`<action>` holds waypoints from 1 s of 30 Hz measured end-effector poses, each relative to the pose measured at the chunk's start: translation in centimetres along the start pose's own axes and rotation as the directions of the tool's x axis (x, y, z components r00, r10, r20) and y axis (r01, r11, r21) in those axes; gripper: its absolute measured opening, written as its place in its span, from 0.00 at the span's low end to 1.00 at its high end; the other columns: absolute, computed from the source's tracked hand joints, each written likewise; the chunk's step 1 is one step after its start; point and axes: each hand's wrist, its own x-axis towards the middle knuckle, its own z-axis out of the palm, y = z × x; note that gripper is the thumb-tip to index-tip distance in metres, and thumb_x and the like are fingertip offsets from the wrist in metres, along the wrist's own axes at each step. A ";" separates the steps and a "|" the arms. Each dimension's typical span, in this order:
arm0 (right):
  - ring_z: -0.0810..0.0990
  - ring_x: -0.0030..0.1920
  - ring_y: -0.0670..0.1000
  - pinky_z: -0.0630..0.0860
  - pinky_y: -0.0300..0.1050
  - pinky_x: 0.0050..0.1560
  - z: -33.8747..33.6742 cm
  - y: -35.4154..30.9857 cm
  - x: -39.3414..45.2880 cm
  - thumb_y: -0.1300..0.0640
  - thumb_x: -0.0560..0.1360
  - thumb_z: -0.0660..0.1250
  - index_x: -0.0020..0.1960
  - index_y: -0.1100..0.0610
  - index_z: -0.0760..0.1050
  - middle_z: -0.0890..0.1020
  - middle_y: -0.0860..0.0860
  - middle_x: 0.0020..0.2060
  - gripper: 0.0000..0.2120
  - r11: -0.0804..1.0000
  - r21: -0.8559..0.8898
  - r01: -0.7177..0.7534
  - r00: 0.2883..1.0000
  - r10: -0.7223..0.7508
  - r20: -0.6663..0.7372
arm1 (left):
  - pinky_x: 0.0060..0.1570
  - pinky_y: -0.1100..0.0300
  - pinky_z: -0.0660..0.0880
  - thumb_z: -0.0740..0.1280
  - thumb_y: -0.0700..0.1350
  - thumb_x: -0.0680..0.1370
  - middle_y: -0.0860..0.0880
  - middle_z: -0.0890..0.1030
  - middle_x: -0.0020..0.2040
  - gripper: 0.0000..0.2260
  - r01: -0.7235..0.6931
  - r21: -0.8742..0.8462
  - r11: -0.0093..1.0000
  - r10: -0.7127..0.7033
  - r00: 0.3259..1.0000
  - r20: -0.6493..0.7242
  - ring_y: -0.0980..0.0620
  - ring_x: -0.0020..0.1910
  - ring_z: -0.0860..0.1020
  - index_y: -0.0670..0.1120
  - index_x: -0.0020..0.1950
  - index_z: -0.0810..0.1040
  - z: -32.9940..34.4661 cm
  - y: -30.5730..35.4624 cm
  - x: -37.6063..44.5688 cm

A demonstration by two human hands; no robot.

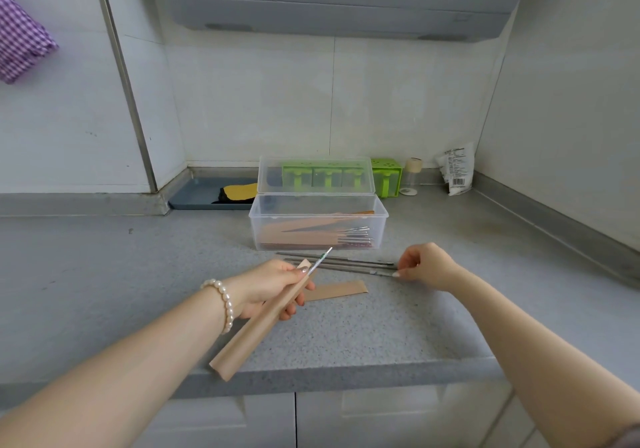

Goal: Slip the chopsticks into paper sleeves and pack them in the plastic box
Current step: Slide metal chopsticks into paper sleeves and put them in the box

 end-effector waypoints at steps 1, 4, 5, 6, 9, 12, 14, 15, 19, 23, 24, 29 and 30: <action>0.75 0.42 0.50 0.69 0.39 0.38 0.2 0.2 0.1 0.54 0.69 0.74 0.40 0.52 0.76 0.78 0.48 0.39 0.07 1.000 -0.020 -0.001 1.000 0.001 0.007 | 0.26 0.62 0.72 0.56 0.45 0.82 0.44 0.76 0.35 0.13 0.006 0.003 1.000 -0.006 1.000 0.007 0.53 0.26 0.73 0.39 0.52 0.76 0.1 0.0 0.0; 0.74 0.43 0.51 0.68 0.41 0.40 0.5 0.7 0.3 0.53 0.70 0.73 0.42 0.54 0.76 0.78 0.49 0.40 0.07 0.999 -0.052 0.002 1.000 -0.001 0.021 | 0.25 0.62 0.72 0.56 0.43 0.82 0.44 0.76 0.35 0.10 0.014 0.006 1.000 -0.014 0.999 0.046 0.53 0.26 0.73 0.40 0.51 0.74 0.2 0.0 -0.2; 0.74 0.43 0.51 0.68 0.41 0.42 0.6 0.7 0.3 0.53 0.70 0.72 0.42 0.54 0.75 0.77 0.50 0.40 0.07 0.998 -0.065 0.014 1.000 -0.012 0.021 | 0.25 0.62 0.72 0.56 0.43 0.82 0.44 0.76 0.34 0.09 0.014 0.009 1.000 -0.015 0.998 0.055 0.53 0.26 0.73 0.40 0.51 0.73 0.2 -0.1 -0.2; 0.74 0.43 0.51 0.68 0.41 0.41 0.7 0.8 0.4 0.54 0.71 0.71 0.42 0.55 0.75 0.76 0.50 0.40 0.07 0.997 -0.077 0.032 0.999 -0.031 0.013 | 0.25 0.62 0.72 0.57 0.43 0.82 0.44 0.76 0.34 0.09 0.015 0.011 1.000 -0.016 0.998 0.062 0.53 0.26 0.73 0.40 0.51 0.73 0.1 -0.1 -0.2; 0.73 0.39 0.50 0.68 0.38 0.35 0.2 0.5 0.1 0.57 0.74 0.68 0.43 0.58 0.75 0.76 0.47 0.36 0.05 0.998 0.008 0.070 0.996 -0.069 -0.052 | 0.25 0.62 0.73 0.59 0.43 0.81 0.45 0.77 0.34 0.09 0.016 0.022 1.000 -0.018 0.997 0.081 0.53 0.25 0.74 0.39 0.50 0.75 0.0 -0.2 -0.1; 0.75 0.33 0.50 0.71 0.41 0.34 -1.4 0.3 -0.4 0.62 0.74 0.67 0.42 0.61 0.76 0.81 0.48 0.29 0.04 0.926 0.363 0.100 0.993 -0.068 -0.098 | 0.27 0.62 0.74 0.60 0.42 0.80 0.46 0.78 0.34 0.08 0.015 0.038 0.999 -0.020 0.991 0.135 0.54 0.26 0.75 0.39 0.52 0.76 0.0 -0.1 -0.2; 0.74 0.31 0.52 0.72 0.41 0.32 -2.9 0.2 -1.0 0.66 0.73 0.66 0.42 0.63 0.77 0.82 0.52 0.28 0.02 0.762 0.637 0.116 0.993 -0.073 -0.094 | 0.28 0.63 0.74 0.60 0.41 0.80 0.46 0.79 0.35 0.08 0.013 0.039 0.999 -0.020 0.984 0.177 0.54 0.27 0.75 0.39 0.52 0.77 0.1 0.1 -0.3; 0.73 0.31 0.52 0.72 0.40 0.32 -3.6 0.1 -1.3 0.66 0.72 0.67 0.41 0.63 0.78 0.82 0.53 0.28 0.02 0.646 0.755 0.114 0.993 -0.090 -0.072 | 0.29 0.63 0.75 0.61 0.40 0.80 0.46 0.79 0.35 0.08 0.010 0.037 0.999 -0.017 0.981 0.196 0.54 0.28 0.76 0.40 0.53 0.77 0.1 0.1 -0.3; 0.76 0.27 0.47 0.75 0.36 0.30 -5.4 -0.1 -2.0 0.53 0.49 0.83 0.35 0.60 0.83 0.80 0.54 0.27 0.19 0.385 0.919 0.084 0.978 -0.208 -0.002 | 0.32 0.63 0.76 0.61 0.39 0.79 0.47 0.80 0.37 0.08 -0.026 0.038 0.999 0.016 0.970 0.244 0.55 0.29 0.77 0.40 0.55 0.77 0.2 0.3 -0.4; 0.75 0.25 0.47 0.73 0.36 0.27 -5.8 0.1 -2.2 0.53 0.52 0.81 0.31 0.59 0.81 0.78 0.53 0.24 0.14 0.396 0.912 0.111 0.981 -0.191 -0.036 | 0.33 0.63 0.76 0.61 0.38 0.79 0.46 0.81 0.38 0.09 -0.043 0.042 0.998 0.030 0.965 0.261 0.56 0.30 0.78 0.39 0.56 0.77 0.3 0.3 -0.3; 0.74 0.25 0.47 0.72 0.36 0.26 -5.8 0.1 -2.2 0.56 0.58 0.77 0.31 0.59 0.80 0.78 0.53 0.24 0.09 0.407 0.906 0.117 0.984 -0.173 -0.049 | 0.33 0.63 0.76 0.61 0.39 0.79 0.46 0.81 0.38 0.09 -0.044 0.042 0.998 0.032 0.964 0.264 0.56 0.30 0.78 0.39 0.57 0.77 0.3 0.3 -0.3; 0.71 0.24 0.47 0.69 0.36 0.25 -6.0 0.8 -1.8 0.66 0.74 0.62 0.34 0.63 0.75 0.75 0.53 0.23 0.11 0.450 0.879 0.160 0.987 -0.093 -0.132 | 0.33 0.62 0.76 0.62 0.39 0.79 0.47 0.81 0.38 0.07 -0.060 0.046 0.997 0.045 0.958 0.283 0.55 0.31 0.78 0.41 0.53 0.78 0.3 0.3 -0.3; 0.71 0.24 0.47 0.69 0.36 0.25 -6.1 0.9 -1.7 0.66 0.74 0.63 0.34 0.63 0.74 0.75 0.53 0.23 0.10 0.450 0.877 0.169 0.985 -0.093 -0.143 | 0.33 0.62 0.76 0.62 0.39 0.79 0.47 0.81 0.38 0.07 -0.063 0.049 0.997 0.047 0.957 0.286 0.55 0.31 0.78 0.42 0.53 0.79 0.2 0.3 -0.3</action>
